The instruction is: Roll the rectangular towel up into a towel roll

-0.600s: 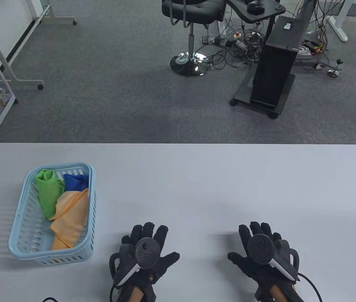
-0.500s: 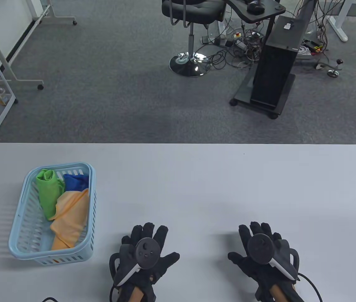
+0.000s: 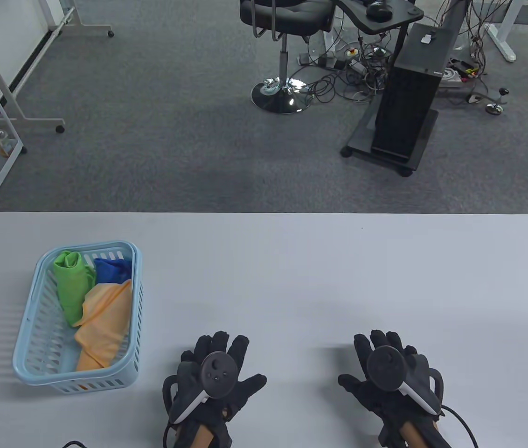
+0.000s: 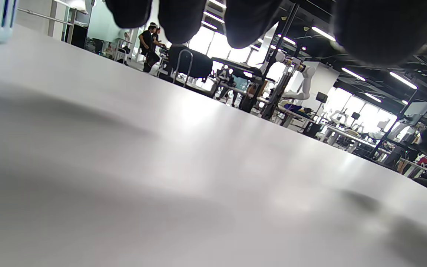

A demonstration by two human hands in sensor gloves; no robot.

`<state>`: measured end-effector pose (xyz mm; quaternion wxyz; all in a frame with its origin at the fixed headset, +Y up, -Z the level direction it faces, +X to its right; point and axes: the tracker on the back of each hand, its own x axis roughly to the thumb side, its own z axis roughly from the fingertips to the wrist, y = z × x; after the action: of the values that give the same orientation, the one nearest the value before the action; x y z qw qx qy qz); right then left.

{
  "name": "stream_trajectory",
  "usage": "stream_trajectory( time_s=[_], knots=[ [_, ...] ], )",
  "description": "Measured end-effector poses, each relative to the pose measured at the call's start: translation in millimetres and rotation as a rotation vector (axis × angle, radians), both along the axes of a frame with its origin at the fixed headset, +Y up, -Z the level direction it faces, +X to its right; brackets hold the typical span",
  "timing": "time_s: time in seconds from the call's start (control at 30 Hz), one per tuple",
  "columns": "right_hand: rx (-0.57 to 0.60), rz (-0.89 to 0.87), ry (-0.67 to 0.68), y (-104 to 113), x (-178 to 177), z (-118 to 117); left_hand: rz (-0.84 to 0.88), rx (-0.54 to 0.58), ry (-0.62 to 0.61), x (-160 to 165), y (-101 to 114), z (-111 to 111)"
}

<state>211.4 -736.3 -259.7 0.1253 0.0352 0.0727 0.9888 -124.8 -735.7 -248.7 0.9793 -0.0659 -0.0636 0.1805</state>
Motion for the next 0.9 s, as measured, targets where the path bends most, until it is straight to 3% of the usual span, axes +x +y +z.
stream_trajectory(
  time_s=[0.63,0.9],
  knots=[
    [-0.018,0.004,0.003,-1.5,-1.3,-0.4,0.018,0.007,0.001,0.1,0.5,-0.4],
    [-0.043,-0.014,0.003,-3.1,-2.1,-1.5,0.054,0.105,0.028,-1.1,9.3,3.0]
  ],
)
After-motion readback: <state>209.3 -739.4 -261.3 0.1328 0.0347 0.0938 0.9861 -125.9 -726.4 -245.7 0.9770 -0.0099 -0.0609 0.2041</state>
